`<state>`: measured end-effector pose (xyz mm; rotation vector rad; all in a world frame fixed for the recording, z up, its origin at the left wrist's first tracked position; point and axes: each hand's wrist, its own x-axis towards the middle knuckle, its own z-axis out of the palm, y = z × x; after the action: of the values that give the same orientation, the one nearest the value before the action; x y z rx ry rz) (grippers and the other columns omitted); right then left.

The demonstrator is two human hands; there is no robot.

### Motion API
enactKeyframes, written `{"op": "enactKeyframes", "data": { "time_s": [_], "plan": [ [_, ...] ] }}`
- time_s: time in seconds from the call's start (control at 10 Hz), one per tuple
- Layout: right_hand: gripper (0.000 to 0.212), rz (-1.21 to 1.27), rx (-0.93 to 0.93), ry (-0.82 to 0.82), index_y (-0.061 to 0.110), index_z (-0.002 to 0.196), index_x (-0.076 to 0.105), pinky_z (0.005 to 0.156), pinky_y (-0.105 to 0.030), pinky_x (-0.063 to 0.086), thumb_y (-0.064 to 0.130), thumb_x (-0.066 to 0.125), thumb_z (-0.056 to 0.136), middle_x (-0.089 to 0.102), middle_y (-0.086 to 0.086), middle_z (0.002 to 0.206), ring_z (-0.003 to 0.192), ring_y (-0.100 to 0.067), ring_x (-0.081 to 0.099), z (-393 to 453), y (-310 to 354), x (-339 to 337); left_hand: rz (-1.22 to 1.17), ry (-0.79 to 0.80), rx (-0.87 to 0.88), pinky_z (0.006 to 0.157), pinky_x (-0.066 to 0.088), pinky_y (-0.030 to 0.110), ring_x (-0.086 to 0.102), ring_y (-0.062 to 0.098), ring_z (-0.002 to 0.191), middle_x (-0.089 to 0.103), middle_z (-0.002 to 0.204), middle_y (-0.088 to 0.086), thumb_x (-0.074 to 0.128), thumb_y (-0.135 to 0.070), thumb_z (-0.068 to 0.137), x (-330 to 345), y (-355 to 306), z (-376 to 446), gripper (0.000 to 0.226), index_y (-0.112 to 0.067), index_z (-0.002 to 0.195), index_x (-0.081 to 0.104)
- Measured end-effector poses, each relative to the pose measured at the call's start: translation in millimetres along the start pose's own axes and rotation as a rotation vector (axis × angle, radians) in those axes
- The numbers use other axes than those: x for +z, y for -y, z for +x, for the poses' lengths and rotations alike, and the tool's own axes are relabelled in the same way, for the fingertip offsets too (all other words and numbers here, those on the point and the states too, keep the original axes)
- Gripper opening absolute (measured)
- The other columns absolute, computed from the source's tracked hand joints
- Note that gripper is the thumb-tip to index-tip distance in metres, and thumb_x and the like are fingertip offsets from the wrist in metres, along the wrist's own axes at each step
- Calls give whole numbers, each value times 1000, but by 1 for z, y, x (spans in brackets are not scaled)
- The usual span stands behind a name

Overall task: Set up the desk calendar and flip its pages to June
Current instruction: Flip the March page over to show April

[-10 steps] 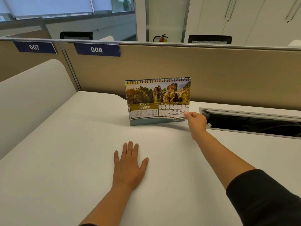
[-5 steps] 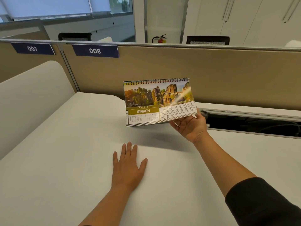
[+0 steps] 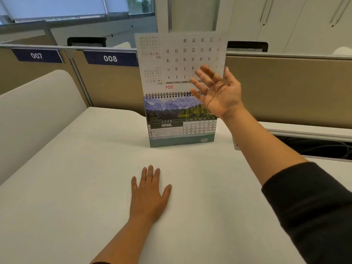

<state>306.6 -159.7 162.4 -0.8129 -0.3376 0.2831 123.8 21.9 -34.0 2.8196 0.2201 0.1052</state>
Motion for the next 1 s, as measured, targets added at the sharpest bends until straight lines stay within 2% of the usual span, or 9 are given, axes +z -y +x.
{"op": "enactKeyframes", "data": {
  "time_s": [0.1, 0.3, 0.4, 0.5, 0.6, 0.7, 0.8, 0.9, 1.0],
  "plan": [
    [49, -83, 20, -9, 13, 110, 62, 94, -39, 45, 43, 26, 94, 35, -13, 147, 124, -30, 47, 8, 2, 8, -4, 7, -1, 116, -12, 41, -13, 11, 144, -5, 159, -5, 18, -57, 90, 0, 0, 0, 67, -26, 147, 4],
    [44, -108, 15, -7, 15, 109, 62, 89, -36, 47, 38, 27, 93, 38, -11, 144, 121, -29, 49, 4, -4, 7, -4, 3, 1, 117, -10, 42, -11, 12, 144, -3, 159, -4, 19, -56, 90, 0, 0, 0, 67, -25, 147, 6],
    [39, -176, 0, -42, 16, 106, 62, 89, -37, 47, 35, 31, 93, 52, -8, 132, 117, -27, 53, -4, -10, -2, -3, -3, 1, 117, -9, 42, -11, 12, 144, -2, 159, -5, 18, -57, 89, 1, 0, 0, 67, -25, 147, 7],
    [32, -237, -43, -107, 16, 100, 63, 84, -34, 49, 32, 36, 92, 64, -4, 113, 102, -22, 61, -14, -16, -14, -2, -3, 1, 116, -9, 42, -11, 12, 144, -2, 159, -5, 18, -57, 89, 1, 0, 0, 67, -26, 147, 6],
    [28, -266, -92, -270, 18, 89, 65, 79, -31, 51, 33, 42, 91, 69, -2, 98, 87, -16, 65, -26, -25, -29, 5, 0, 0, 116, -9, 42, -11, 12, 144, -2, 159, -4, 18, -58, 89, 1, 0, 0, 67, -25, 147, 6],
    [24, -263, -107, -532, 21, 80, 65, 70, -27, 47, 35, 48, 89, 69, 3, 84, 76, -11, 62, -38, -37, -50, 3, 2, 2, 116, -9, 43, -10, 12, 145, -2, 159, -4, 18, -58, 89, 0, 0, 0, 67, -25, 147, 6],
    [20, -371, -27, -796, 17, 99, 63, 77, -30, 45, 29, 49, 90, 67, 1, 97, 98, -16, 59, -41, -47, -72, 3, 3, 0, 117, -8, 43, -10, 12, 145, -2, 159, -4, 19, -57, 89, -1, -1, 0, 67, -25, 147, 6],
    [34, -594, 127, -879, 13, 127, 51, 95, -31, 38, 16, 44, 94, 54, -1, 127, 118, -19, 47, -44, -58, -90, 10, 7, 1, 117, -8, 43, -10, 13, 145, -2, 159, -4, 18, -57, 89, -1, -1, 0, 67, -25, 147, 6],
    [43, -817, 191, -781, 12, 135, 42, 100, -32, 33, 4, 41, 93, 44, -6, 141, 128, -24, 40, -50, -70, -99, 6, 6, 0, 117, -8, 43, -10, 12, 145, -2, 159, -4, 19, -57, 89, 0, -1, 1, 67, -25, 147, 7]
  ]
}}
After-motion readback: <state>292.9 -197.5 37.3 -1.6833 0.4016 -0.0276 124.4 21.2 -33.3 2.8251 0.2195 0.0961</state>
